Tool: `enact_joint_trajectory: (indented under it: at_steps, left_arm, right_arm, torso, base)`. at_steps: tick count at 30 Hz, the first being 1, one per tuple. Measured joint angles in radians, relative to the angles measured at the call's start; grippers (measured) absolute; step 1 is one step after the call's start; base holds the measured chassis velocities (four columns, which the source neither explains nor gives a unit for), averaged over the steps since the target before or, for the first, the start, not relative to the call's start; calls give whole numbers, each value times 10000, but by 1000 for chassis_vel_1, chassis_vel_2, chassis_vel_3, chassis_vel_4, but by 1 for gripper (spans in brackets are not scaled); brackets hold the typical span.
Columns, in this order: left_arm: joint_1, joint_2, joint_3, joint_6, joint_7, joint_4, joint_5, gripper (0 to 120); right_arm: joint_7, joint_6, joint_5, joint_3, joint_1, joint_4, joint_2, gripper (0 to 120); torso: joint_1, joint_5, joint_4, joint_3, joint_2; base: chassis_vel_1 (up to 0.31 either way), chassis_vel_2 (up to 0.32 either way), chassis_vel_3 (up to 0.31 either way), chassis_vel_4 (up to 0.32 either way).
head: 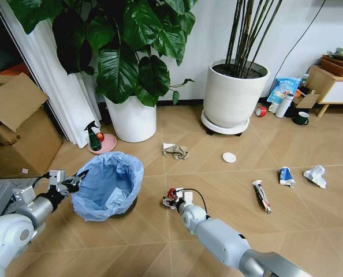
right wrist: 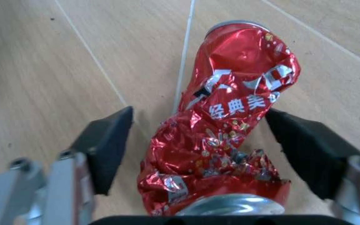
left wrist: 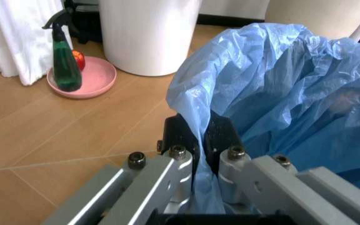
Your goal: Pick up the trash bin and place the garbage on the floor into it.
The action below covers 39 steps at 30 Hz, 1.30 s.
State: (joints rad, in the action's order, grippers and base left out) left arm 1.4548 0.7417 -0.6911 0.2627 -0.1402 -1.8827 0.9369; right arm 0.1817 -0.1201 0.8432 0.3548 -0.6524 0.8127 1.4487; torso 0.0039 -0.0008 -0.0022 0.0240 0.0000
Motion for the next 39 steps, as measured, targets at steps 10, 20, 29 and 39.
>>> enact_joint_trajectory:
  at_steps: [10, 20, 29, 39]
  left_arm:
    - [9, 48, 22, 0, 6, -18, -27, 0]
    - [8, 52, 36, 2, 14, -19, -29, 0]
    - [-144, -70, 266, 13, 27, 67, 47, 0]
    - [-374, -508, 873, 32, -18, 288, 356, 0]
  right_arm:
    - [-81, 35, -74, -14, 70, -118, 5, 37]
    - [-107, 28, -66, -45, -6, 93, -120, 12]
    - [103, -92, 321, -156, -389, 1878, -1033, 0]
    - [-425, 1254, -693, -541, -484, 5098, -2527, 0]
  torso:
    - [0, 1, 0, 0, 0]
    - [-1, 3, 2, -1, 0]
    - [0, 1, -3, 2, 0]
    - [0, 1, 0, 0, -1]
  base:
    - [0, 0, 0, 0]
    - [0, 0, 0, 0]
    - [0, 0, 0, 0]
    - [0, 0, 0, 0]
